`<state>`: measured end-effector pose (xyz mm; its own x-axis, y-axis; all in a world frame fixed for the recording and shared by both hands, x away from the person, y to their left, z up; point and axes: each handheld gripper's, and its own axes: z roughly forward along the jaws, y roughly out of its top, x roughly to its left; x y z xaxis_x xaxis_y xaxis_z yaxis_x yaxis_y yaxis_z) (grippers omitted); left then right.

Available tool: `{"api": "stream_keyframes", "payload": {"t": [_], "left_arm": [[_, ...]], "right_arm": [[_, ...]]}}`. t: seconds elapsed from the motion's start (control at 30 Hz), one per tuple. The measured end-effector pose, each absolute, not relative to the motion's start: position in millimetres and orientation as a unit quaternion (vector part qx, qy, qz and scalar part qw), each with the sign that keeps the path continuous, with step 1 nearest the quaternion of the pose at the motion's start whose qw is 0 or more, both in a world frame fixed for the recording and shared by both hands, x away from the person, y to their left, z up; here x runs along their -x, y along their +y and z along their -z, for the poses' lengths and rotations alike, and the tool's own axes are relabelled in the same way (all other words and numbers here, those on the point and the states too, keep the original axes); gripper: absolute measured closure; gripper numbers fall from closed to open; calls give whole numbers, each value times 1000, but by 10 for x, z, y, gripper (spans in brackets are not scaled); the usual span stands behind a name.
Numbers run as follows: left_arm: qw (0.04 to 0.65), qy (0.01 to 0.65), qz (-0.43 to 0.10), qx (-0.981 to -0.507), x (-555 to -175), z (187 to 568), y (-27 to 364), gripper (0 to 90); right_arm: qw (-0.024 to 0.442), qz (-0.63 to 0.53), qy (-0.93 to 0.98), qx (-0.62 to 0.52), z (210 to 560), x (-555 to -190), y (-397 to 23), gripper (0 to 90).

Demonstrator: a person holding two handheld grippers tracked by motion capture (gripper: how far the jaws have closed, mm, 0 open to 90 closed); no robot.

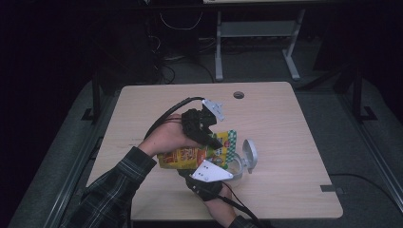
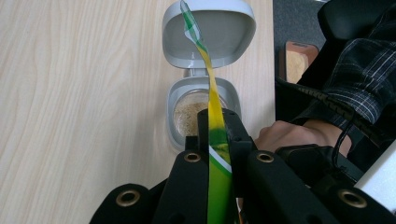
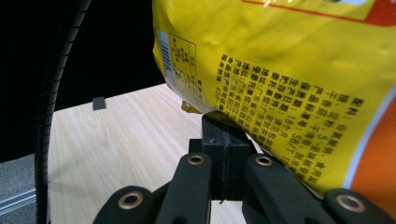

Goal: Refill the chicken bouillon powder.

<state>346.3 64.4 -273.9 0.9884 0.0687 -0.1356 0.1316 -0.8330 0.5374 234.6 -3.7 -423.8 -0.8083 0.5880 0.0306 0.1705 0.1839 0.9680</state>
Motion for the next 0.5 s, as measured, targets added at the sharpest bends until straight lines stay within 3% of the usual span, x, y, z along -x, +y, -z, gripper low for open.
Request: {"api": "stream_keyframes", "payload": {"t": [0.5], "left_arm": [[280,50,61,-957,-3464,2739,629,887]], "right_arm": [[178,-587,748,-252,4235,-2344,-38,900]]}}
